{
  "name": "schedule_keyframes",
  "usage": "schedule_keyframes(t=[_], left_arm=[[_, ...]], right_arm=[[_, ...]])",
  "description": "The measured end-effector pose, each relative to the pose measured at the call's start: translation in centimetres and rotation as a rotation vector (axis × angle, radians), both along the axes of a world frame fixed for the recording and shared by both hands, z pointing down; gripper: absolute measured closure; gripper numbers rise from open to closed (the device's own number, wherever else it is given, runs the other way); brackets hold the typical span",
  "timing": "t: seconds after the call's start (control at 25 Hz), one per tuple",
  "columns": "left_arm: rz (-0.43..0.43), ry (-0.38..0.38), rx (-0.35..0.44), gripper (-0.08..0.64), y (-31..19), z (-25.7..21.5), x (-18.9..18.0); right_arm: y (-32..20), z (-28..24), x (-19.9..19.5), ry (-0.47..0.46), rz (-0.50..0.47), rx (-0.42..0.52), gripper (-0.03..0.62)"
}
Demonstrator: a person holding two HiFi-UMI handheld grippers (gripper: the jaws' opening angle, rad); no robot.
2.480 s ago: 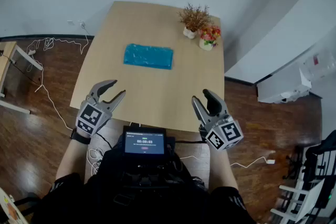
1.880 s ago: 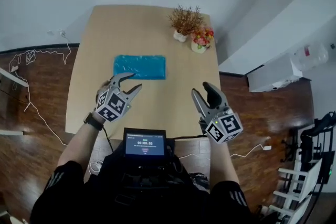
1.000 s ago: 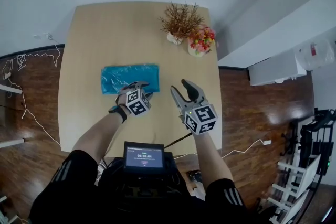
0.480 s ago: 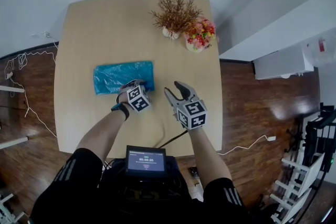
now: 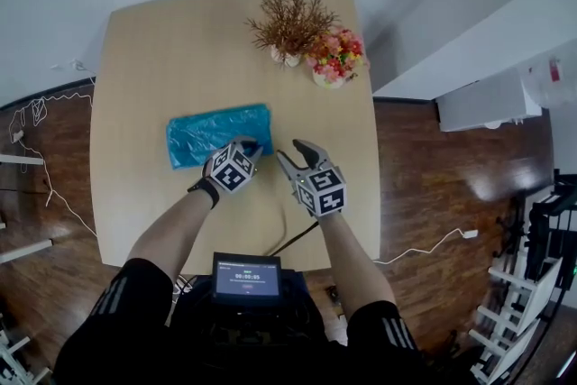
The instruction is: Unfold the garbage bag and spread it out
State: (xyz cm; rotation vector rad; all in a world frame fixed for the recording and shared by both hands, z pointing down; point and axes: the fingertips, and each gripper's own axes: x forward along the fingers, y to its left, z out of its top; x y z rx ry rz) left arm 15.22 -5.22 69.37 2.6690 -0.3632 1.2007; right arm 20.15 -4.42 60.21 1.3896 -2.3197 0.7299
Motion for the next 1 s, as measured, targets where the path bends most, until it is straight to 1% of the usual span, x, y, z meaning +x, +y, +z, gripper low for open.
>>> schedule_keyframes(t=[0.16,0.28,0.4,0.52,0.6,0.8,0.88,1.0], left_arm=[[0.014,0.12,-0.026,0.56,0.7,-1.8,3.1],[0.07,0.219,-0.026,0.56,1.5,-4.0,5.3],[0.087,0.284,-0.044,0.56,2.1,-5.1,6.3],[0.079,0.314,-0.079,0.56,2.4,-5.1,6.0],[0.073,0.318,-0.07,0.56,2.2,-4.4,5.7],[0.056,0.335,-0.057,0.56,1.9,-4.1,5.3],[0.042,0.346,-0.049,0.56,1.5,-4.6,4.9],[0.0,0.377,-0.039,0.56,0.4,-5.6,4.3]], right_arm=[[-0.3,1.5,1.0,0.013,0.017,-0.025,0.377],[-0.1,2.8,2.5,0.021,0.049,-0.055,0.377],[0.3,4.6,4.2,0.062,0.071,-0.093,0.377],[0.4,7.2,5.0,0.159,0.048,-0.137,0.377],[0.0,8.4,5.0,0.228,0.025,-0.142,0.377],[-2.0,8.6,3.1,0.304,-0.024,-0.132,0.376],[-2.3,9.5,2.6,0.335,-0.048,-0.154,0.376],[-1.9,11.0,2.2,0.364,-0.077,-0.209,0.374]])
